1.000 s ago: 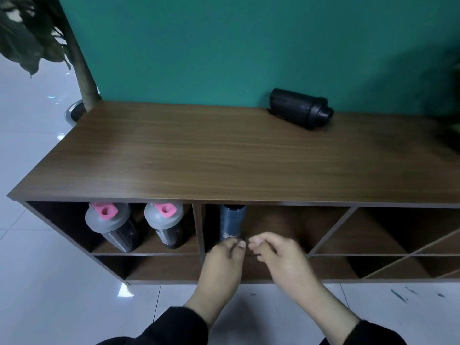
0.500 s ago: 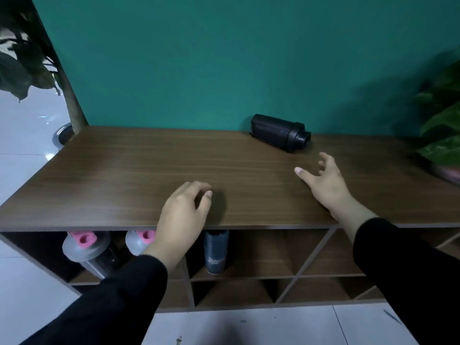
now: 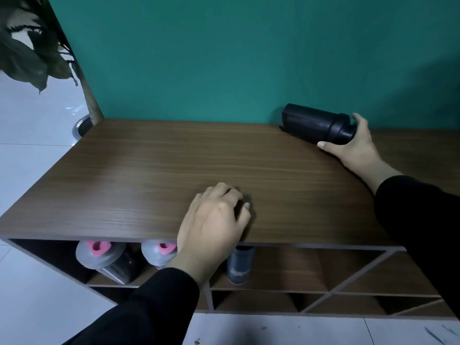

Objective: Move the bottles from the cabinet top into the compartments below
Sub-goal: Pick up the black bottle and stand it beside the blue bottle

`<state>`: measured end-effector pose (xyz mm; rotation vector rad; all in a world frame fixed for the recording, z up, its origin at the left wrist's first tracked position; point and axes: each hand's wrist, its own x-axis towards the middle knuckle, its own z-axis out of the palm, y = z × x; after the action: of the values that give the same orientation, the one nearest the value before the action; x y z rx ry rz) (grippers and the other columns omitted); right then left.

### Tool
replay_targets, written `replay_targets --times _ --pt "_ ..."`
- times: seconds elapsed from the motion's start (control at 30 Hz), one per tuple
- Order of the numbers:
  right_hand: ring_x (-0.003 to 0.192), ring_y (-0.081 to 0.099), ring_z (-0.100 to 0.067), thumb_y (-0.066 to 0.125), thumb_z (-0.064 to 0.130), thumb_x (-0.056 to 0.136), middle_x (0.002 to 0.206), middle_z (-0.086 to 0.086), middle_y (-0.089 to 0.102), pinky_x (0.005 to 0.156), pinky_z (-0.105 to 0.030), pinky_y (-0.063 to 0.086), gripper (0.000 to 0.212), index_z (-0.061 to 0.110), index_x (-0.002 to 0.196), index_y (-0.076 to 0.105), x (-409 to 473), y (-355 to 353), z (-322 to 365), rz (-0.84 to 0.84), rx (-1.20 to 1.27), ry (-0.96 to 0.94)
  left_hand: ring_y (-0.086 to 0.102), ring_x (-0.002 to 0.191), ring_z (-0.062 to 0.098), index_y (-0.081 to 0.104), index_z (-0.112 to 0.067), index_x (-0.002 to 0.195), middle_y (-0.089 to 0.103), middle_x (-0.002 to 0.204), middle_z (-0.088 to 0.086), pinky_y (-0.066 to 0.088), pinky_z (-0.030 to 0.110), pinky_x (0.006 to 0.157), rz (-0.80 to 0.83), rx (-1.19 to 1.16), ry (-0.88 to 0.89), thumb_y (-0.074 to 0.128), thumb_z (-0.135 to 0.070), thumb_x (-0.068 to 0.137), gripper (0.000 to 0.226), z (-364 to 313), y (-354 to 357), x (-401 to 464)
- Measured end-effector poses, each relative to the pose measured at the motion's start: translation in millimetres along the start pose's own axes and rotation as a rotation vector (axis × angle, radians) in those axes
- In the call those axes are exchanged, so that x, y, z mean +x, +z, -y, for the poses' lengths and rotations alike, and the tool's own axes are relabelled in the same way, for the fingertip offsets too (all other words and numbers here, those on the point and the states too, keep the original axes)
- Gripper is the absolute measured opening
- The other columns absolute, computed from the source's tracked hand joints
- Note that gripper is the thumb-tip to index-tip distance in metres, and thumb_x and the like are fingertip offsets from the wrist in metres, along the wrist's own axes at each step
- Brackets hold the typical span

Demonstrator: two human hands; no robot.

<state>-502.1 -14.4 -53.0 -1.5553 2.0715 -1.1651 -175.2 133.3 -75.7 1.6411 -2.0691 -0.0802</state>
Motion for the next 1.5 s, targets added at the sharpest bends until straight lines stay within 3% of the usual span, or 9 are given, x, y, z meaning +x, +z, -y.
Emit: replay_targets --times 0.4,0.53,0.7,0.83,0.93,1.0,1.13,1.27,1.5 --pt "0.119 0.051 -0.016 0.082 0.05 0.063 0.136 -0.003 0.046 0.107 -0.03 0.039 0.08 0.027 0.131 0.046 -36.2 -6.2 9.1 -0.165 0.166 -0.041 0.065 0.105 0.018 0.075 -0.02 0.111 0.071 0.112 -0.006 0.049 0.035 0.096 0.014 -0.019 0.007 0.052 -0.044 0.099 0.036 0.1 -2.6 -0.9" --pt "0.117 0.057 -0.015 0.079 0.054 0.061 0.131 -0.001 0.055 0.106 -0.035 0.044 0.075 0.034 0.126 0.047 -87.4 -36.8 29.2 -0.19 0.309 -0.047 0.062 0.118 0.016 0.071 -0.021 0.121 0.068 0.12 -0.008 0.049 0.039 0.106 -0.005 -0.315 -0.06 0.049 -0.049 0.099 0.043 4.6 -12.8 -4.6" --pt "0.121 0.048 0.001 0.084 0.03 0.062 0.136 0.002 0.045 0.097 -0.006 0.038 0.081 0.041 0.13 0.041 -202.1 -119.0 60.2 0.088 0.167 -0.373 0.054 0.13 0.016 0.065 -0.018 0.133 0.064 0.132 -0.003 0.04 0.044 0.116 -0.243 -0.544 0.066 0.05 -0.054 0.095 0.055 -24.8 -54.4 -45.7" --pt "0.139 0.037 -0.01 0.086 0.042 0.056 0.141 -0.003 0.038 0.113 -0.016 0.028 0.092 0.034 0.136 0.042 -277.3 -142.8 44.2 0.352 -0.004 -0.586 0.045 0.14 0.014 0.043 -0.02 0.154 0.054 0.151 0.0 0.029 0.027 0.12 0.008 -0.416 0.34 0.051 -0.08 0.082 0.094 -69.0 -45.7 -120.5" --pt "0.142 0.035 -0.008 0.084 0.047 0.056 0.146 0.02 0.035 0.107 -0.005 0.027 0.084 0.049 0.132 0.049 -317.9 -125.3 24.4 0.468 0.001 -0.456 0.04 0.146 0.008 0.015 -0.037 0.161 0.043 0.16 -0.012 0.037 0.032 0.12 0.297 -0.355 0.267 0.064 -0.077 0.069 0.112 -85.7 -9.1 -164.9" --pt "0.145 0.024 0.002 0.083 0.051 0.06 0.148 0.037 0.022 0.108 -0.01 0.025 0.091 0.064 0.136 0.034 -341.9 -108.0 11.4 0.545 0.027 -0.35 0.042 0.142 0.003 0.018 -0.048 0.156 0.047 0.15 -0.022 0.039 0.027 0.115 0.407 -0.45 0.15 0.071 -0.066 0.067 0.105 -84.6 8.6 -180.6" --pt "0.138 0.037 -0.001 0.094 0.021 0.058 0.156 0.026 0.024 0.102 -0.029 0.041 0.126 0.067 0.139 0.008 -384.4 -65.4 -6.0 0.396 0.329 0.09 0.054 0.13 0.003 0.025 -0.053 0.134 0.055 0.133 -0.02 0.047 0.023 0.106 0.389 -0.661 -0.133 0.078 -0.052 0.059 0.092 -72.6 32.8 -186.9" --pt "0.108 0.061 -0.01 0.086 -0.009 0.062 0.133 0.003 0.054 0.065 -0.013 0.055 0.113 0.039 0.144 0.025 -392.1 -19.7 -0.7 0.366 0.587 0.411 0.055 0.129 0.004 0.03 -0.04 0.144 0.055 0.137 -0.015 0.05 0.029 0.103 0.365 -0.701 -0.152 0.072 -0.054 0.073 0.084 -67.5 52.6 -179.6" --pt "0.112 0.062 -0.017 0.091 0.011 0.061 0.121 -0.002 0.062 0.094 -0.031 0.049 0.091 0.026 0.132 0.035 -343.5 27.2 -23.5 0.172 0.488 0.471 0.049 0.135 0.0 0.019 -0.044 0.149 0.048 0.144 -0.017 0.044 0.02 0.109 0.465 -0.753 -0.199 0.074 -0.041 0.075 0.092 -72.3 89.9 -158.5"
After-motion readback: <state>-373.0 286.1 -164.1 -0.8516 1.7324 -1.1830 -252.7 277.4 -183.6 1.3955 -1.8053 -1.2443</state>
